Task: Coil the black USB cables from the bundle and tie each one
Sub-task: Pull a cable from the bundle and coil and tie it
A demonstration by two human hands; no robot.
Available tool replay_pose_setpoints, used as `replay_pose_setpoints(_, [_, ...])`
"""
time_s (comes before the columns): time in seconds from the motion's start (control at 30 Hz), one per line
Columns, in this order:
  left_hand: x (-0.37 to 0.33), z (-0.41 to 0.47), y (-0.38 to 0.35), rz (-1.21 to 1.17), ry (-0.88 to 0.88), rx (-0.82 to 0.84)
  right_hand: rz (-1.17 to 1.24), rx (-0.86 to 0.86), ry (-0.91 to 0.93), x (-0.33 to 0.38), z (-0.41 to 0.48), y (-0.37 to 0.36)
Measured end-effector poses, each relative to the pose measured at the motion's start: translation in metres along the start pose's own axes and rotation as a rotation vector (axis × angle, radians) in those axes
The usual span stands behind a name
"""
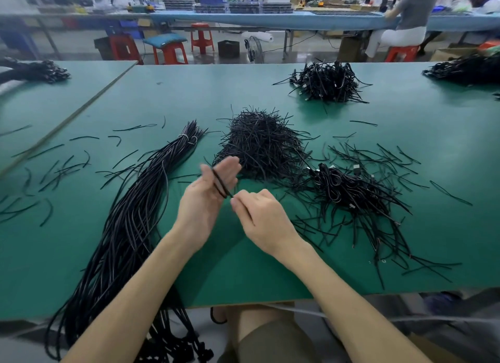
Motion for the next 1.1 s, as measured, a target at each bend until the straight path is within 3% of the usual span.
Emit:
replay_pose_setpoints(0.1, [-0.017,0.007,0.023,-0.571,0.145,-0.115,-0.072,0.076,0.012,0.000,0.000,-0.004])
replay_pose_setpoints(0.13, [-0.020,0.006,0.029,-0.674,0.196,-0.107,-0.081,0.047,0.005,-0.002,0.001,-0.003])
replay_pose_setpoints(0.2, [-0.021,0.002,0.033,-0.658,0.242,-0.048,-0.122,-0.018,-0.017,-0.004,0.002,-0.001])
replay_pose_setpoints(0.27, [-0.021,-0.001,0.029,-0.360,0.160,-0.042,-0.203,-0.058,-0.052,-0.007,0.003,-0.002])
replay_pose_setpoints(0.33, [-0.019,-0.005,0.020,0.129,-0.056,-0.057,-0.287,-0.081,-0.106,-0.012,0.004,-0.002])
replay_pose_setpoints(0.4, [-0.012,-0.011,0.007,0.550,-0.259,0.036,-0.311,-0.109,-0.138,-0.014,0.004,-0.001])
replay_pose_setpoints(0.5, [0.002,-0.016,-0.001,1.062,-0.396,0.195,-0.277,-0.134,-0.132,-0.013,0.004,0.002])
replay_pose_setpoints(0.7, [0.000,-0.012,0.002,1.259,-0.589,0.157,-0.132,-0.211,-0.130,-0.009,0.005,0.007])
replay_pose_setpoints(0.77, [0.004,-0.013,0.003,1.182,-0.521,0.153,-0.093,-0.232,-0.103,-0.007,0.004,0.010])
replay_pose_setpoints(0.9, [0.004,-0.004,0.006,0.745,-0.272,0.038,-0.049,-0.212,-0.038,0.002,0.000,0.011])
replay_pose_setpoints(1.1, [-0.006,0.007,0.015,-0.361,0.201,-0.067,-0.066,-0.044,0.022,0.004,-0.002,0.000])
Point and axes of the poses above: each hand's wrist, its own z-axis towards the middle knuckle, its own y-axis out of the back of the hand, x = y × z, the point moved 3 cm from there along z, towards the middle knuckle, and after that the axes turned 8 degrees about -x, right-handed, at the moved point
